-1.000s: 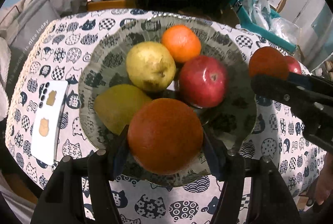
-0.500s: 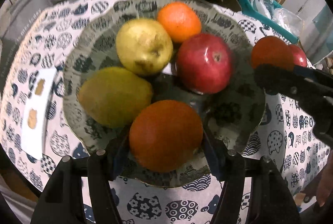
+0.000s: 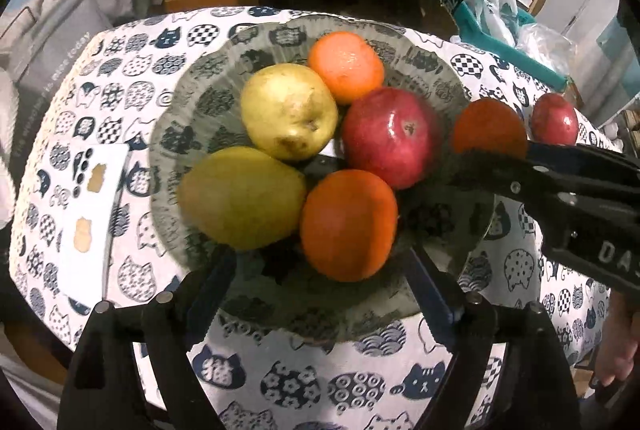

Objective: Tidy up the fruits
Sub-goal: 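Lower the large orange into the bowl and open the left tool while the right tool releases the small orange, then raise both tools from the bowl and move toward the red apple and small orange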

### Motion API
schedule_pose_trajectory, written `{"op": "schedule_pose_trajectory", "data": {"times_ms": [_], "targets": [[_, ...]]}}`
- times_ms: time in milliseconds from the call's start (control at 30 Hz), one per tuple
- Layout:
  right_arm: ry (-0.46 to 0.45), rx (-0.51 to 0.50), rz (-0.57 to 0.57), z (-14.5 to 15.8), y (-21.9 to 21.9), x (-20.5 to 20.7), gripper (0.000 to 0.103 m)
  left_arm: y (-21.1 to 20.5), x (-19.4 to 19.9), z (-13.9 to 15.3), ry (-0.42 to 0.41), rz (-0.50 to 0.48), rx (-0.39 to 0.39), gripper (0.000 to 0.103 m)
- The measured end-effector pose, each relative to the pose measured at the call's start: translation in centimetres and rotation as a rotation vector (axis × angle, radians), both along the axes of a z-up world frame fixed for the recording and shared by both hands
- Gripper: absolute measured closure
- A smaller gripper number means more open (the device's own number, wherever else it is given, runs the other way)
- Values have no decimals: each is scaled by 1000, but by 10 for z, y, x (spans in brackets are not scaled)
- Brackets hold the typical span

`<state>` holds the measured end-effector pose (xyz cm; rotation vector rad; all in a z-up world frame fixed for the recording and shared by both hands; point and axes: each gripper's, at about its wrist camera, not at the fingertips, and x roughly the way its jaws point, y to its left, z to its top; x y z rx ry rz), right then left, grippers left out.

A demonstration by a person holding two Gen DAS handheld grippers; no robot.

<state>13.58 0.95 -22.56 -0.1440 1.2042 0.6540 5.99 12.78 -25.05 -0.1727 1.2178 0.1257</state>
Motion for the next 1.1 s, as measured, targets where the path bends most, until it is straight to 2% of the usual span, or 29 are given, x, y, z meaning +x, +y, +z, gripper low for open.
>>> {"op": "schedule_pose_trajectory", "data": {"times_ms": [433,600,800,1100], "targets": [[28,-47,48,-11,18,-13,58,40,-20,19,-25,107,1,16],[9,-41,52,-5,18,-16,48,41,-23,27,-46,110,1,16],[-30,-20,22,16,7,-15,47,40,-24,45,-87,116,-8,16],[-167,16,-77,73,-23,-19,47,31,-32,92,-201,106,24,16]]}}
